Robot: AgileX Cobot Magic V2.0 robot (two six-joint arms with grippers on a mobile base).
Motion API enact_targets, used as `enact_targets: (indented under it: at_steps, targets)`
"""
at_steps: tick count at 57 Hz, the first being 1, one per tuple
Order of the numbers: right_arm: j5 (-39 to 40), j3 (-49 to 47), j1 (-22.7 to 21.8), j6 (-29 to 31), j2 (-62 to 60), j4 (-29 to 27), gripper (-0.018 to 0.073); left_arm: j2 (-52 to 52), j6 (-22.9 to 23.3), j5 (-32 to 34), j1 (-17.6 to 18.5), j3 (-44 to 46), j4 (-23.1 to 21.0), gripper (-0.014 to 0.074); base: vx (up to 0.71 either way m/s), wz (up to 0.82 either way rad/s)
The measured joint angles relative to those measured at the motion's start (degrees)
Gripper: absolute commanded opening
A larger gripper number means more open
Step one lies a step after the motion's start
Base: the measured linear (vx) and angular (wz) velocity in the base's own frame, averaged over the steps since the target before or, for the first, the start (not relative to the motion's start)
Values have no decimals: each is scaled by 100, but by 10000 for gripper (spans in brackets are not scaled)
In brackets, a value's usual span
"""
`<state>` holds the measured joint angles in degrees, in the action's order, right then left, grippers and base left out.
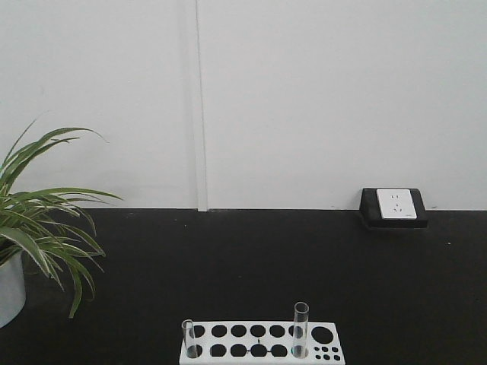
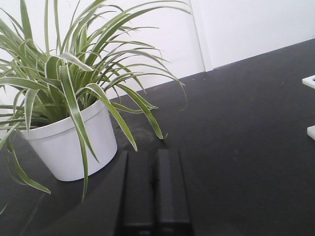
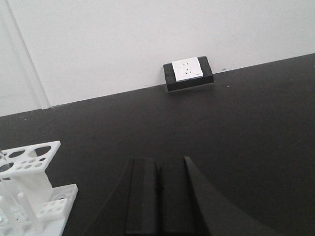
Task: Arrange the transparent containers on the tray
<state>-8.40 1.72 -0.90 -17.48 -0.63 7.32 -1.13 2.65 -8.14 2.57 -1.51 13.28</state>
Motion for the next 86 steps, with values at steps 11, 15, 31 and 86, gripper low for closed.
enact_targets:
  at_steps: [11,15,31,86]
  targets:
    - [0,0,0,0,0,0,-11,0,0,0,0,0,0,-6,0,0]
    - [0,0,0,0,0,0,-11,0,0,0,0,0,0,-6,0,0]
    - [0,0,0,0,0,0,-11,0,0,0,0,0,0,-6,0,0]
    - [524,-2754,0,735,692,277,-11,119,858,1697,0,1135,-620,-6,0,0]
